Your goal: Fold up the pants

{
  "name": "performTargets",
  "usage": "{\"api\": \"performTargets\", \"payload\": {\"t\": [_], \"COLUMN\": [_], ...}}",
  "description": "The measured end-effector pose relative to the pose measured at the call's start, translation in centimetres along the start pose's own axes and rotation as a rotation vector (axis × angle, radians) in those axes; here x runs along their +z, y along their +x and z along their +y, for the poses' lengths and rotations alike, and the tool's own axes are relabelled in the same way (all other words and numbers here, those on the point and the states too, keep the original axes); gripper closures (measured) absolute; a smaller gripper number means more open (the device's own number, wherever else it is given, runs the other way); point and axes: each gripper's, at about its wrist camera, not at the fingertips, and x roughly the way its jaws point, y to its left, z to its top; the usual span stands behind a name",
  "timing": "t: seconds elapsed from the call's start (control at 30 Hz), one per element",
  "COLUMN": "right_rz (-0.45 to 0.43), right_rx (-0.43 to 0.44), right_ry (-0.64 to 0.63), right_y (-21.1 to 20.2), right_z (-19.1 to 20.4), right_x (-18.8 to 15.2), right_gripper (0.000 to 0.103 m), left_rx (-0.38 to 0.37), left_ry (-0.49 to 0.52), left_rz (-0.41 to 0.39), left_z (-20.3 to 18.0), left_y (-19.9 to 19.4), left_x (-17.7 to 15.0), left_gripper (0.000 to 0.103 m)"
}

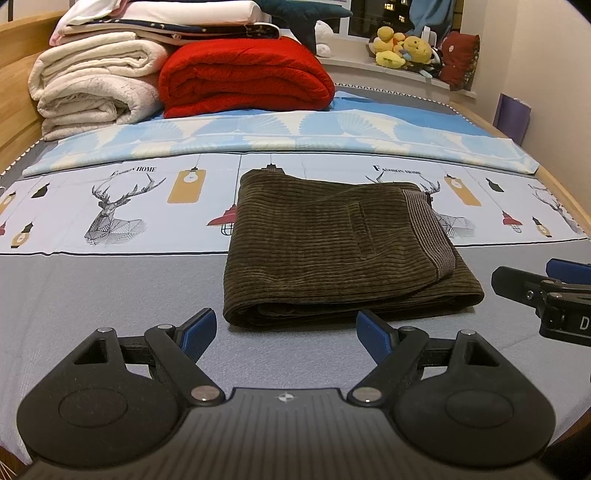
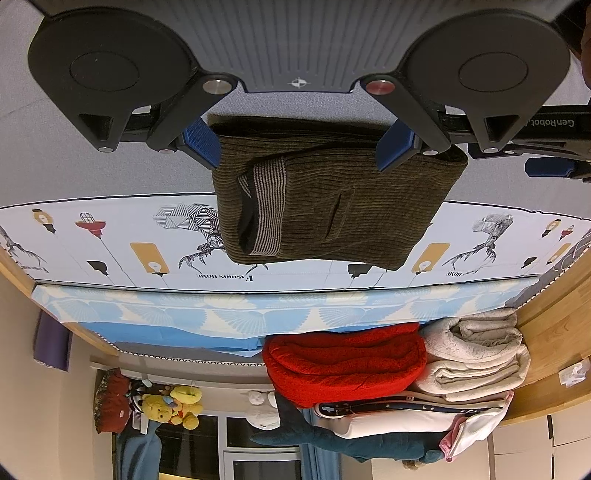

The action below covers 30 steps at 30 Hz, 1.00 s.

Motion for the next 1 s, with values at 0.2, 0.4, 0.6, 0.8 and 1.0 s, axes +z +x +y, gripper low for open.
{"api": "performTargets", "payload": {"t": [0.2,0.4,0.6,0.8,1.0], "right_rz": [0.0,-0.001,0.0,0.0,0.001], "right_rx": [0.0,0.0,-0.001,0.0,0.003], "right_ry": [0.0,-0.001,-0.002,-0.005,-0.01], "right_y": [-0.01,-0.01,0.0,-0.04,-0.1], "right_z": [0.0,0.03,0.08,0.04,-0.06], "right_x": [0.0,0.02,0.02,0.04,0.01], "right_gripper": [0.011,0.011,0.011,0.011,0.011], "left_rx": [-0.006,-0.007,-0.01,-0.017,-0.017], "left_ry": [0.009,0.009,0.011,0.019,0.02], "left_rz": [0.0,-0.001,-0.001,-0.004,-0.004], "left_z": [-0.05,-0.03,0.04,0.04,0.03], "left_y": [-0.04,-0.04,0.05,0.01,0.0], "left_x": [-0.06,-0.05,-0.04,-0.13,-0.12], "left_gripper": [0.016,0.016,0.016,0.016,0.016]}}
